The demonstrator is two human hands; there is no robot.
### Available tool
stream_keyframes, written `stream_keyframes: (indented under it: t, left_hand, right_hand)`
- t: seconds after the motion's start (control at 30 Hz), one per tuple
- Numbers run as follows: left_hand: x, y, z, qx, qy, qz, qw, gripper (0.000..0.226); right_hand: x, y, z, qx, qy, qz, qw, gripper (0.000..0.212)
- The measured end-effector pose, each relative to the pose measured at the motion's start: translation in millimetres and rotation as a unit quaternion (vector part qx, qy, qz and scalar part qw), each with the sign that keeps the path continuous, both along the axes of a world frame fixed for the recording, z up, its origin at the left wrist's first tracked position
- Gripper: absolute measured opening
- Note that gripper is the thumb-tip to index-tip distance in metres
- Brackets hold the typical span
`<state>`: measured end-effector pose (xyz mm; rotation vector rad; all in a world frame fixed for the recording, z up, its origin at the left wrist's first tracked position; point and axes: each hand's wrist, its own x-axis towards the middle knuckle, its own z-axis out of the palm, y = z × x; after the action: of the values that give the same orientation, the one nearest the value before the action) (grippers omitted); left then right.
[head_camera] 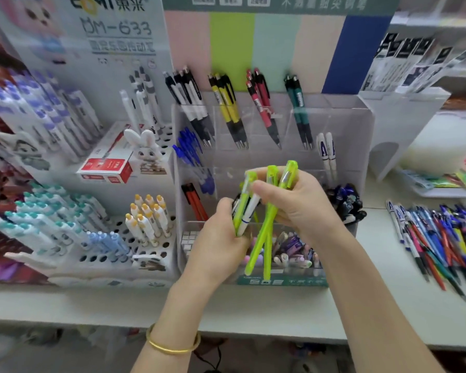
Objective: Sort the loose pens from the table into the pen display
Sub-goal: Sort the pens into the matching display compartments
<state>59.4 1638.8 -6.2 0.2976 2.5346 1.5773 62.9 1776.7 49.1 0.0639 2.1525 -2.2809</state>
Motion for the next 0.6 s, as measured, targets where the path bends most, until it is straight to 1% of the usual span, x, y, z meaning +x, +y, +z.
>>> stream_keyframes:
  t: [0.1,0.17,0.2,0.3,0.37,0.4,0.47,0.53,0.6]
  left_hand:
    - [-1,-4,3,-0.034,0.010,-0.005,0.999,0.020]
    - [-2,-6,4,-0.040,0.010,0.000,0.999,0.019]
    - [-4,-7,4,-0.048,0.012,0.002,0.999,0.020]
    - [-6,-15,-1,-0.075,-0.001,-0.011,0.997,0.024]
    - [-4,-21,-5,-0.073,-0.015,-0.016,0.997,0.022]
    - [-5,-24,-7,-0.070,-0.020,-0.012,0.997,0.022]
    - [-7,-30,-9,-0.044,-0.030,0.000,0.999,0.021]
    - [-10,-34,-8,0.008,-0.045,0.003,0.999,0.018]
    - [-11,-36,-4,0.060,-0.062,-0.007,0.996,0.018]
  right_hand:
    - [-3,-5,-1,0.029,0.012,0.018,0.999,0.015]
    - [-5,-7,0,0.044,0.020,0.002,0.999,0.016]
    - [-7,-6,1,0.032,0.018,-0.012,0.999,0.016]
    - [-16,8,7,-0.037,0.015,-0.075,0.996,0.015]
    - [-24,23,10,-0.055,0.053,-0.136,0.988,0.008]
    - [-26,29,11,-0.048,0.079,-0.167,0.982,0.012]
    - [-28,35,10,0.003,0.130,-0.216,0.968,0.022]
    - [-27,32,7,0.091,0.171,-0.249,0.949,0.023]
    - [-29,24,-1,0.163,0.209,-0.250,0.931,0.022]
